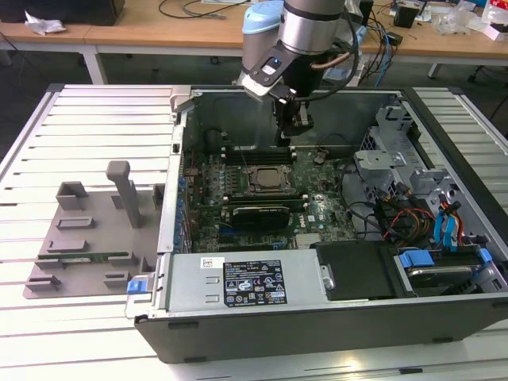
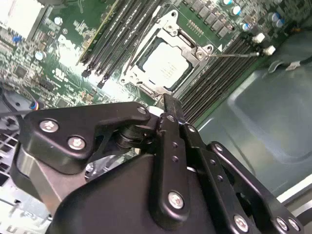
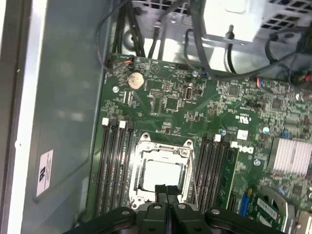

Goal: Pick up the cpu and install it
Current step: 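Install the first cpu locking lever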

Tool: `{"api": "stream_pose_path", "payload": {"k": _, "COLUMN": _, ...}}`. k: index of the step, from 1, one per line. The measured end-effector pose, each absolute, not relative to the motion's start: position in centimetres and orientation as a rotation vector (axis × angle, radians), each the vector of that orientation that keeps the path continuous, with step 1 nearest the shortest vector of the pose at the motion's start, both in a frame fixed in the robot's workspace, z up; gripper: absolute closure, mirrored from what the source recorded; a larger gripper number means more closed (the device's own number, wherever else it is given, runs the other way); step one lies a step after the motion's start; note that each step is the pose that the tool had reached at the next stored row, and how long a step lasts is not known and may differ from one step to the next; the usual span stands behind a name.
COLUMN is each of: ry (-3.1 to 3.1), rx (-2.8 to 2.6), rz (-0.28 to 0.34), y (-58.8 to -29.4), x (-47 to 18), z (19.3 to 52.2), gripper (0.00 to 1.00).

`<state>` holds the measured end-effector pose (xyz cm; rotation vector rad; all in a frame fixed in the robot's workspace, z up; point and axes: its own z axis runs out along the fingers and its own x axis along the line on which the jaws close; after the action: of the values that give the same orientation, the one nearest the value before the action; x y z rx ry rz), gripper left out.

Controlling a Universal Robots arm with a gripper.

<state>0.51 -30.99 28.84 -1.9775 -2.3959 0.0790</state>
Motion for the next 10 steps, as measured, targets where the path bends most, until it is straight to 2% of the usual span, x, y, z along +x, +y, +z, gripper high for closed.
{"api": "stream_pose_path", "payload": {"k": 10, "ry": -2.663, "rx": -1.615, "rz": 0.086, "y": -30.99, "x": 0.51, "z": 28.84, "gripper": 0.89}}
